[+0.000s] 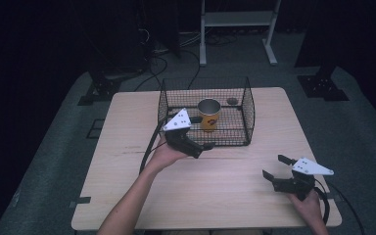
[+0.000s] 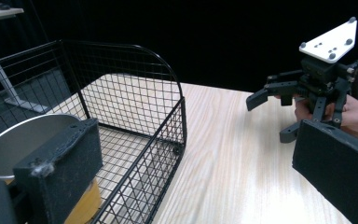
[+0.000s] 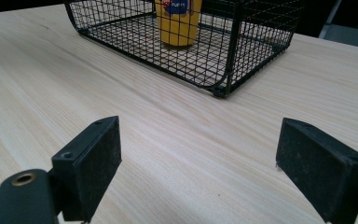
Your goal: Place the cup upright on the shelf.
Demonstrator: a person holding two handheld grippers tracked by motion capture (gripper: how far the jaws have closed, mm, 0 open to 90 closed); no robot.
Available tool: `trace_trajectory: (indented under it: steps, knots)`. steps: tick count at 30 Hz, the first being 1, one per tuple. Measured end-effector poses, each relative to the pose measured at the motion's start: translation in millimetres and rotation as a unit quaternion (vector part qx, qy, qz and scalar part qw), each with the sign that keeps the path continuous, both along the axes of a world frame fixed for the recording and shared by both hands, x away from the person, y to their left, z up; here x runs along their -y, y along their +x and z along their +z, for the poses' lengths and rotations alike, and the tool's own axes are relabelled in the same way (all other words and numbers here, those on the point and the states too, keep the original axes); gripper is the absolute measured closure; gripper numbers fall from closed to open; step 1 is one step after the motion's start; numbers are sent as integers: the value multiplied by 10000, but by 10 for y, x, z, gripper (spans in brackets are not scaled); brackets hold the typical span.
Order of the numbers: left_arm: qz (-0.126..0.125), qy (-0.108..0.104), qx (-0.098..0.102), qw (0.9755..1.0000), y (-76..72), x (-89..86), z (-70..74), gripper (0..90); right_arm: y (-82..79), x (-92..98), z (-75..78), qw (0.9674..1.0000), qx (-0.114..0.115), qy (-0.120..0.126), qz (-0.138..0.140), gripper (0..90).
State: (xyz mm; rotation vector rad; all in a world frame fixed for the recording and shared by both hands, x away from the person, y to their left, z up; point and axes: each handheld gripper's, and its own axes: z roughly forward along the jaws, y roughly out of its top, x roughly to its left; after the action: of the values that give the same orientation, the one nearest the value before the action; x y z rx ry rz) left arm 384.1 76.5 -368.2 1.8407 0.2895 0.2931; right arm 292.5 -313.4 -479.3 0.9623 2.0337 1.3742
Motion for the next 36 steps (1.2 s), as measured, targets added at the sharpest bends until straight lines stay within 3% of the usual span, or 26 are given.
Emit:
trace_trajectory:
  steps: [22,30,36]
  knots:
    - [132,-64,49,9999,-257,-141,-201,9,0,-1,0,10000,0,-19,2,130]
    - [321,-133,118,9993,-430,-275,-314,9,1,-2,-1,10000,5,-23,4,130]
    - [408,-30,155,9990,-578,-337,-428,9,2,-2,-1,10000,5,-25,0,130]
